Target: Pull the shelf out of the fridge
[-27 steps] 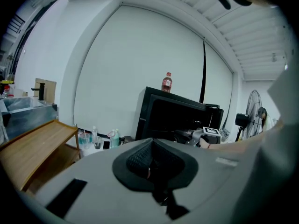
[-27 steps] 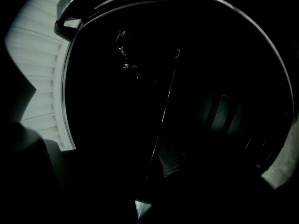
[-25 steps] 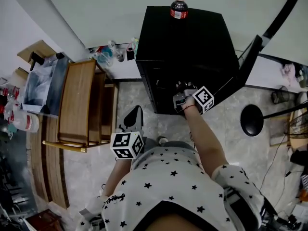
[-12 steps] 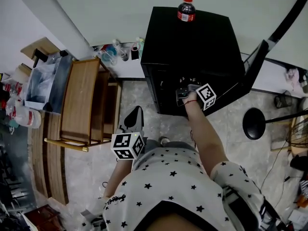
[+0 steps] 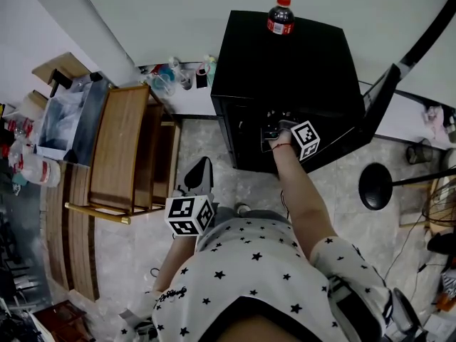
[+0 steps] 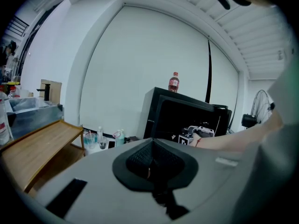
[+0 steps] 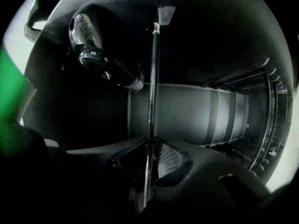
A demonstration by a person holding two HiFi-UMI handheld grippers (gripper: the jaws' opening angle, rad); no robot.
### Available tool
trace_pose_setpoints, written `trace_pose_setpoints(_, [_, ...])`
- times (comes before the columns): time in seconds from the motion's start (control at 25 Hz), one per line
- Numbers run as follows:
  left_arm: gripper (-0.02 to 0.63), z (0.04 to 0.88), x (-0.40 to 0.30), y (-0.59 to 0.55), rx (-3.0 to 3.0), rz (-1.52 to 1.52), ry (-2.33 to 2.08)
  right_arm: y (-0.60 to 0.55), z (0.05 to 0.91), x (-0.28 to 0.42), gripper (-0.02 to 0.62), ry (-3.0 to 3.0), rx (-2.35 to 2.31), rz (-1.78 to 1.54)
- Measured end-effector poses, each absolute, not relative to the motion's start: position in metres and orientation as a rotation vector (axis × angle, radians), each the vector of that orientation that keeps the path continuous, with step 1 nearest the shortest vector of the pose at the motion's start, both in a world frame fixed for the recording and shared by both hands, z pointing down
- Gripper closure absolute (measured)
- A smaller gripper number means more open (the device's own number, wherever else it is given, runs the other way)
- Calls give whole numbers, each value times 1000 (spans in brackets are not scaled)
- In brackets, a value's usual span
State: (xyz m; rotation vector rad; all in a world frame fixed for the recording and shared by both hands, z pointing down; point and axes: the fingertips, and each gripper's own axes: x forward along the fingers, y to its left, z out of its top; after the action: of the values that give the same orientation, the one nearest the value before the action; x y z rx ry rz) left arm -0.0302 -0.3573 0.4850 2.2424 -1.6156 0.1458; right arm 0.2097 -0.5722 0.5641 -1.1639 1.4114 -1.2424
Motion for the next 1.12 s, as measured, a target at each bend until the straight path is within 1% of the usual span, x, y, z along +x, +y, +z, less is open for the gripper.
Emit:
trace_pose_setpoints(0.44, [594, 487, -27, -356, 2241, 144, -1599, -570, 566, 209, 588, 1368, -1162, -1273])
trace_pose_setpoints(1.12, [594, 480, -23, -323, 2256, 158, -1578, -525, 568, 205, 591, 1369, -1133, -1307])
